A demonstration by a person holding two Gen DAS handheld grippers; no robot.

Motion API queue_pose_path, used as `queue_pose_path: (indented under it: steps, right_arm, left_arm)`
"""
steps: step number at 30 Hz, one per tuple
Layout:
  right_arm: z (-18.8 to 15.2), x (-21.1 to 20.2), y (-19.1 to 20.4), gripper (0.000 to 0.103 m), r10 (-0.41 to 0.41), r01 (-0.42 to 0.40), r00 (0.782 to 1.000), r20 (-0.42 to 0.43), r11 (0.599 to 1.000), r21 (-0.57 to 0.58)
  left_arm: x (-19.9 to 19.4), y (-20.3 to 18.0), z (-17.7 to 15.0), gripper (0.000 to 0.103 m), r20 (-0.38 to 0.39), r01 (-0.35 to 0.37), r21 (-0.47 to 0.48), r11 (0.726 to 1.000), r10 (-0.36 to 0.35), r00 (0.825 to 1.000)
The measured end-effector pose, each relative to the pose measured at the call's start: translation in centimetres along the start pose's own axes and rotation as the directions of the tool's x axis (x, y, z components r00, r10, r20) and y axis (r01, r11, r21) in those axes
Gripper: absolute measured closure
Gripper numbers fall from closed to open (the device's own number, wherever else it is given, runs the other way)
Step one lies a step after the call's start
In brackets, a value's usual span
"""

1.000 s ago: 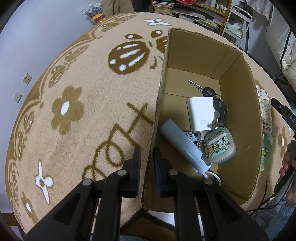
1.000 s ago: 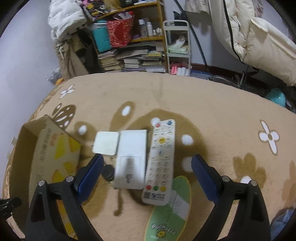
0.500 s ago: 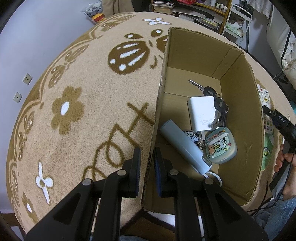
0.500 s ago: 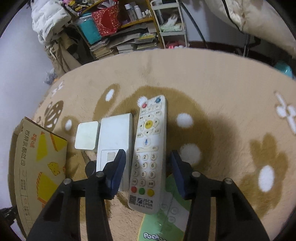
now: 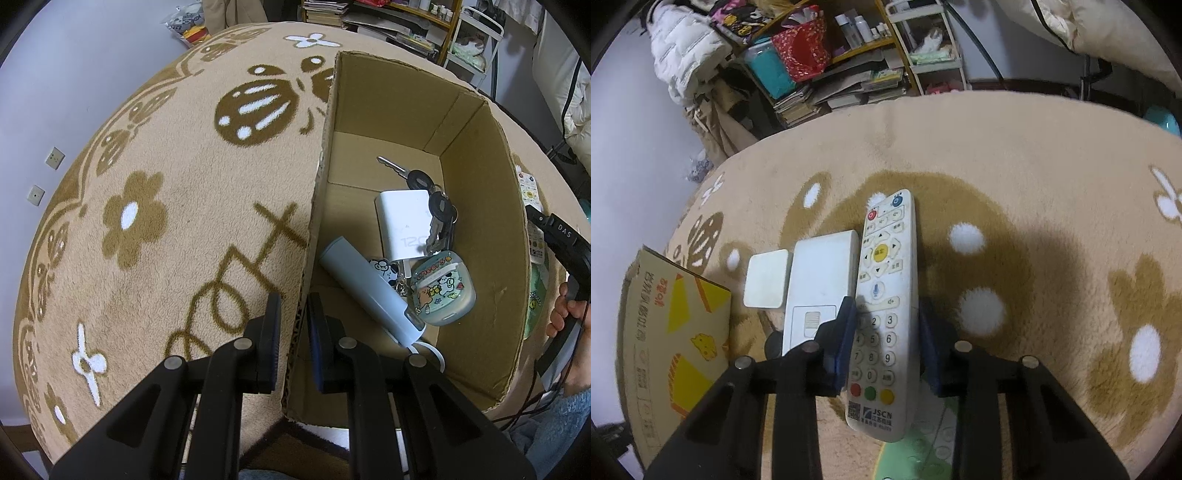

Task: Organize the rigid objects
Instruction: 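Lift the white remote over the box and release it inside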

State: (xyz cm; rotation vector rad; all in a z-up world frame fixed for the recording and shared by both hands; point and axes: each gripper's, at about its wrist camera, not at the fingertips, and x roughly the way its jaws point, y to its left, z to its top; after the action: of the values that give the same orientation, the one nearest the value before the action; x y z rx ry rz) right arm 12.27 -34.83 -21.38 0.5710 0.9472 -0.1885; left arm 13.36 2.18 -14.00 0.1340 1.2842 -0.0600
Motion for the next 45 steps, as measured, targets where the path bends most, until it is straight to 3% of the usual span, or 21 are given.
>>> queue_pose_path:
  steps: [16,23,26,34,45]
  right_arm:
    - [-0.5,0.4,-0.5,0.068,0.022,-0.022,1.000,-0.001,0.997,0.077]
    - [-0.5,-1.5,1.3,0.070,-0.096,0.096,0.992,0.077,0.995,0.001]
    - [0.2,-3.3,1.5,0.070,-0.110,0.111,0.986,0.123,0.994,0.001]
    - [1.4,-7.1,2.9,0.070,-0.039,0.039,0.980,0.195,0.999,0.003]
    - [1.0,-10.6,10.3,0.070,0.105,-0.076,0.972,0.211,0.988,-0.138]
  left_arm:
    - [0.0,-0.1,0.1,0.089,-0.004,-0.008,0.007,1.000,0.008,1.000]
    - [0.0,-0.1,0.1,0.089,-0.004,-0.002,-0.002,1.000,0.002,1.000]
    - [0.0,0.0,0.0,0.089,-0.005,-0.001,-0.006,1.000,0.000,1.000]
    - [-0.1,-0.1,0.0,0.089,-0.005,-0.003,-0.004,1.000,0.003,1.000]
    - [-0.1,-0.1,0.0,0.089,-0.005,-0.005,-0.001,1.000,0.005,1.000]
